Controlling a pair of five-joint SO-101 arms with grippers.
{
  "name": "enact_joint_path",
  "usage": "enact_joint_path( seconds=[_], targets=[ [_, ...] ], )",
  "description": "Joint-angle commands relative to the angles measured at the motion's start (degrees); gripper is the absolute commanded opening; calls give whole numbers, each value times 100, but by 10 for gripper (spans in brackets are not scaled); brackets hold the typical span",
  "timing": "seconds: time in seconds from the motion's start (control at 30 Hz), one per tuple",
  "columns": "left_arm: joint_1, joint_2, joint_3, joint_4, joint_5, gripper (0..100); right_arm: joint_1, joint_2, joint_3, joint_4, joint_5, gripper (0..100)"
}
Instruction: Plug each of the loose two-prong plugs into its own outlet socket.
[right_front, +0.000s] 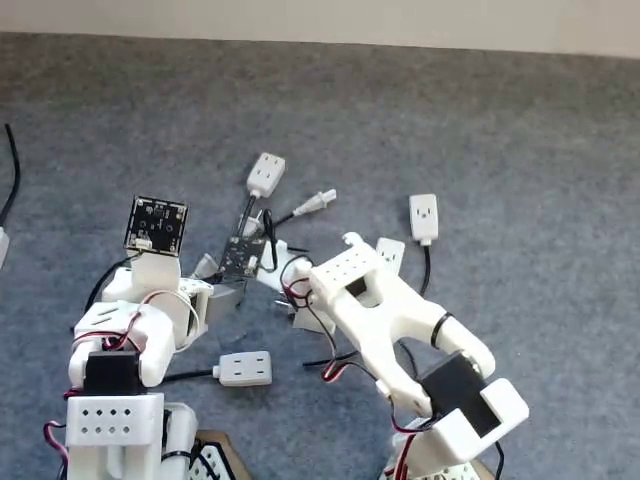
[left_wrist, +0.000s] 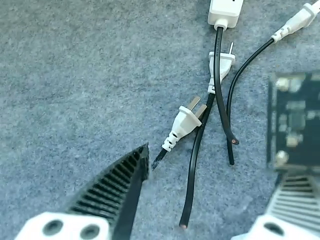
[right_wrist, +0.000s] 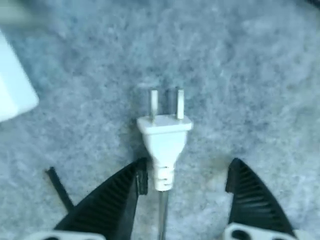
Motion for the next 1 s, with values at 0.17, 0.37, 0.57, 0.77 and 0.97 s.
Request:
enact_joint_path(
  seconds=[0.17, 0.37, 0.57, 0.77, 0.97],
  targets=[
    [-75, 13, -136, -9, 62, 389, -198, -22, 48, -66, 44, 10],
    [-92, 13, -136, -9, 62, 389, -101, -22, 57, -66, 44, 12],
    [-92, 13, -136, -9, 62, 389, 136, -22, 48, -92, 35, 14],
    [-101, -48, -136, -26, 79, 389, 48, -31, 295, -66, 44, 12],
    [-110, -57, -163, -35, 88, 389, -136, -84, 444, 180, -334, 11]
  ],
)
